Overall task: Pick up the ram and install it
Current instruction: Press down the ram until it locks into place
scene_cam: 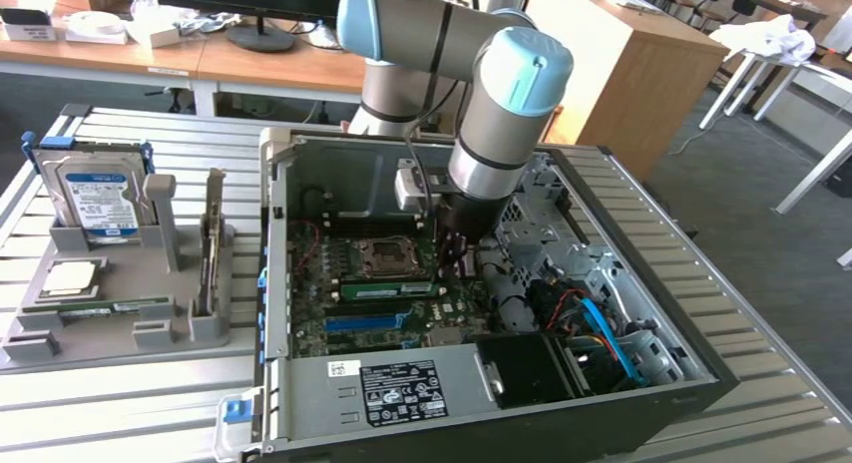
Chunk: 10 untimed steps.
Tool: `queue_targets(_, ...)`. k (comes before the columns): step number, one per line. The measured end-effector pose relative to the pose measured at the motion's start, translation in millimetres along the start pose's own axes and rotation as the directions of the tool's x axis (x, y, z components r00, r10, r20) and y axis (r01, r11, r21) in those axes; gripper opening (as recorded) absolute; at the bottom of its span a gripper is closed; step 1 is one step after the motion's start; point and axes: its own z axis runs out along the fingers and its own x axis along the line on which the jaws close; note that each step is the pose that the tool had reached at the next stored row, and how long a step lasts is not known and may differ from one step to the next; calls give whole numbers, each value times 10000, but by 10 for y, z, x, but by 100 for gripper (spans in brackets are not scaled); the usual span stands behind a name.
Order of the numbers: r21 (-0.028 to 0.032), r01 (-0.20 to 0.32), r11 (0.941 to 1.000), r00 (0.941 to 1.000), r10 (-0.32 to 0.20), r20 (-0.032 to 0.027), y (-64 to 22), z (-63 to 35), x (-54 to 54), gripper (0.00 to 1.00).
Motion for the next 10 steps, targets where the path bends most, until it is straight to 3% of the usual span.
queue_targets(10,2,0,10000,10000,0,2,0,23,1,10)
